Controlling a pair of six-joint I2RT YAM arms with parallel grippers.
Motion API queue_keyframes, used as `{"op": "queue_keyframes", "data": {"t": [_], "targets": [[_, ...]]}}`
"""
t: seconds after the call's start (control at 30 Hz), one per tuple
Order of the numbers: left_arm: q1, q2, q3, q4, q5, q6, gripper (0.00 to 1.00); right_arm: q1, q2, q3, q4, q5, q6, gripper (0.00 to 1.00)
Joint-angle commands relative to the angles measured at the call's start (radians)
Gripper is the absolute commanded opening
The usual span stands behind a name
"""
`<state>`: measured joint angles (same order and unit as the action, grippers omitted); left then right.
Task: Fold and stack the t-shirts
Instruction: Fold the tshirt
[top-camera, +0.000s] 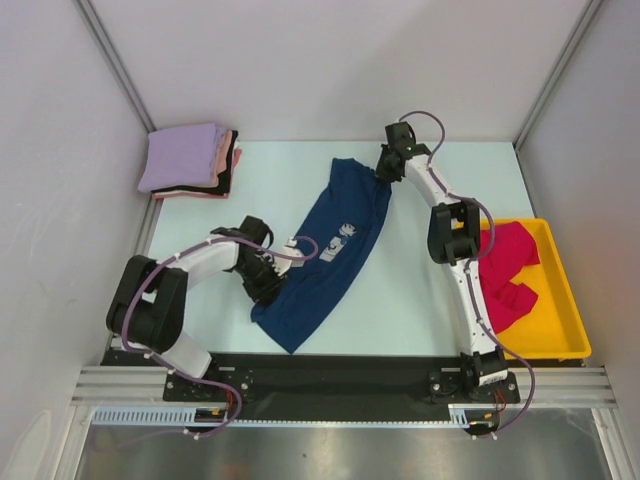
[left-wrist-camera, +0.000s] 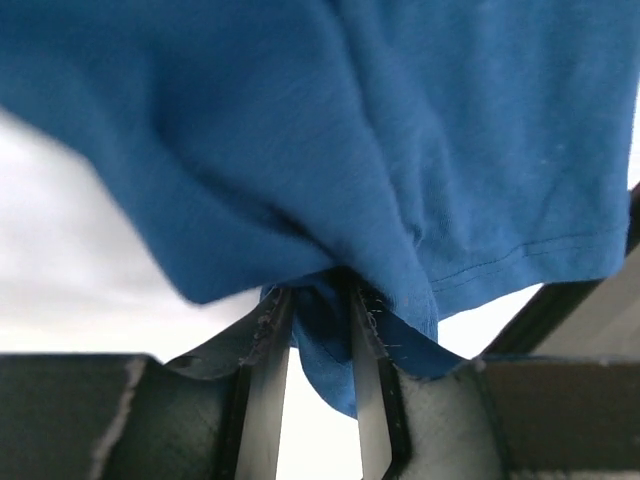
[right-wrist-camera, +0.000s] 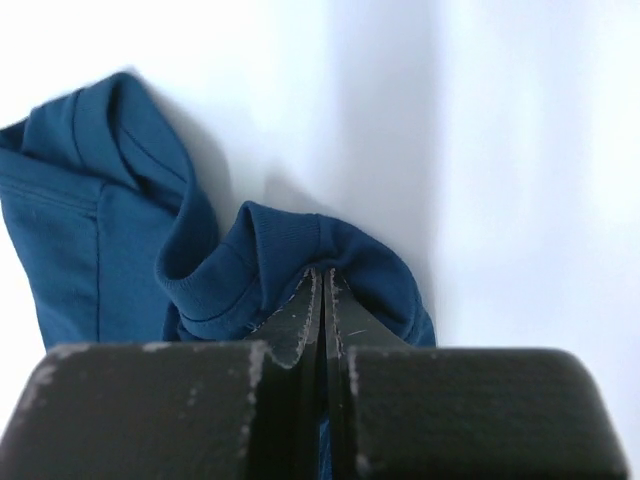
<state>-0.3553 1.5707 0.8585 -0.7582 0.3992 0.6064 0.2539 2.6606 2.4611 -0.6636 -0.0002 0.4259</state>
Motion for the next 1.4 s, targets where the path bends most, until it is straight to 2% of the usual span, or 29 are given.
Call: {"op": "queue_keyframes", "data": {"t": [0.0, 0.1, 0.2, 0.27, 0.3, 0.33, 0.43, 0.57, 0.63, 0.8, 0.83, 0.93, 1.0, 1.1, 1.23, 1.37], "targets": [[-0.097, 0.054, 0.022, 0.051, 0.151, -0.074, 0.36, -0.022, 0.035, 0.055, 0.072, -0.026, 0.031, 0.0], [-0.163, 0.066, 0.028, 0.071, 0.174, -0.095, 0.41, -0.045, 0.065, 0.065, 0.151, -0.034, 0.096, 0.0], [-0.215, 0.072, 0.027, 0.085, 0.19, -0.112, 0.45, -0.051, 0.082, 0.145, 0.194, -0.038, 0.08, 0.0], [-0.224, 0.068, 0.028, 0.092, 0.208, -0.126, 0.48, -0.051, 0.068, 0.153, 0.209, -0.011, 0.044, 0.07], [-0.225, 0.063, 0.03, 0.099, 0.214, -0.132, 0.54, -0.053, 0.058, 0.148, 0.213, -0.001, 0.031, 0.11], [-0.225, 0.058, 0.031, 0.097, 0.223, -0.14, 0.56, -0.056, 0.029, 0.141, 0.216, 0.026, 0.022, 0.24], [-0.223, 0.04, 0.042, 0.085, 0.207, -0.154, 0.66, -0.062, -0.014, 0.096, 0.229, 0.01, -0.024, 0.43], [-0.192, 0.019, 0.089, 0.004, 0.188, -0.165, 0.72, -0.07, -0.086, 0.104, 0.222, 0.009, -0.056, 0.53], [-0.179, -0.01, 0.125, -0.087, 0.168, -0.133, 0.75, -0.071, -0.114, 0.096, 0.203, 0.009, -0.067, 0.58], [-0.08, -0.084, 0.165, -0.24, 0.13, -0.042, 0.77, -0.1, -0.253, -0.097, 0.16, 0.022, -0.01, 0.54], [-0.065, -0.092, 0.168, -0.242, 0.116, -0.019, 0.78, -0.1, -0.274, -0.202, 0.167, 0.049, 0.006, 0.52], [-0.019, -0.092, 0.157, -0.14, 0.027, -0.072, 0.78, -0.108, -0.292, -0.318, 0.183, 0.043, 0.074, 0.48], [-0.033, -0.063, 0.14, -0.041, -0.005, -0.133, 0.77, -0.122, -0.274, -0.333, 0.173, 0.01, 0.121, 0.43], [-0.077, -0.008, 0.129, 0.016, 0.029, -0.183, 0.76, -0.131, -0.226, -0.337, 0.18, -0.081, 0.198, 0.42], [-0.123, 0.023, 0.074, 0.077, 0.043, -0.194, 0.76, -0.131, -0.177, -0.327, 0.196, -0.113, 0.238, 0.42], [-0.161, 0.049, 0.043, 0.086, 0.07, -0.186, 0.69, -0.133, -0.137, -0.327, 0.263, -0.179, 0.261, 0.25]]}}
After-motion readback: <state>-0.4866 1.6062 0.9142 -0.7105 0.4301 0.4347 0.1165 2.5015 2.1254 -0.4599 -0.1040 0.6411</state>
